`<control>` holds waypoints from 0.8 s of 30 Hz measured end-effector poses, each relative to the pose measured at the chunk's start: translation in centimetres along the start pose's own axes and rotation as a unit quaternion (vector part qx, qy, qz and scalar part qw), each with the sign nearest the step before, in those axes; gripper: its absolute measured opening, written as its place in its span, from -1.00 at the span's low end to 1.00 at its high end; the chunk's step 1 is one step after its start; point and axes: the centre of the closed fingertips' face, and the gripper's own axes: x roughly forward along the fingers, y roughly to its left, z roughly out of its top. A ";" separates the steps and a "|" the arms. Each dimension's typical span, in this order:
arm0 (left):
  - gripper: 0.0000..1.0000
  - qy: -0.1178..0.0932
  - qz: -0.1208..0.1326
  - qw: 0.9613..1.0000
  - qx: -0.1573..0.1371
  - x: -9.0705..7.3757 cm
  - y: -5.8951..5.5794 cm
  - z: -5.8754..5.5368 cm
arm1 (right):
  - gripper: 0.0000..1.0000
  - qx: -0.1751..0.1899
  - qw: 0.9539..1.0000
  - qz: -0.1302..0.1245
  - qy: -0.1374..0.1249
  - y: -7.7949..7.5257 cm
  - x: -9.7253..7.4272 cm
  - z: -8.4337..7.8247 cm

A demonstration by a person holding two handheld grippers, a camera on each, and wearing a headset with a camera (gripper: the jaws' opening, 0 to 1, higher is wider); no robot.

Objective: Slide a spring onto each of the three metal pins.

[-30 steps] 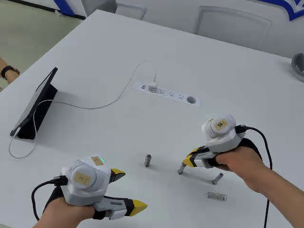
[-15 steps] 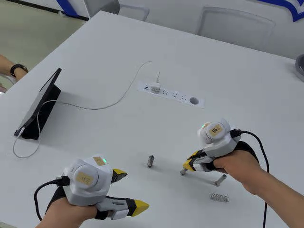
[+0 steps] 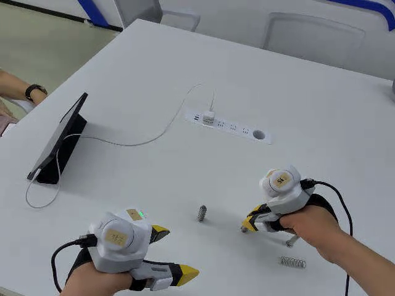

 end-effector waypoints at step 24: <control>0.26 -0.004 0.000 1.000 -0.005 0.1 0.0 0.2 | -0.54 -0.008 1.000 0.005 -0.011 0.6 -0.3 -0.8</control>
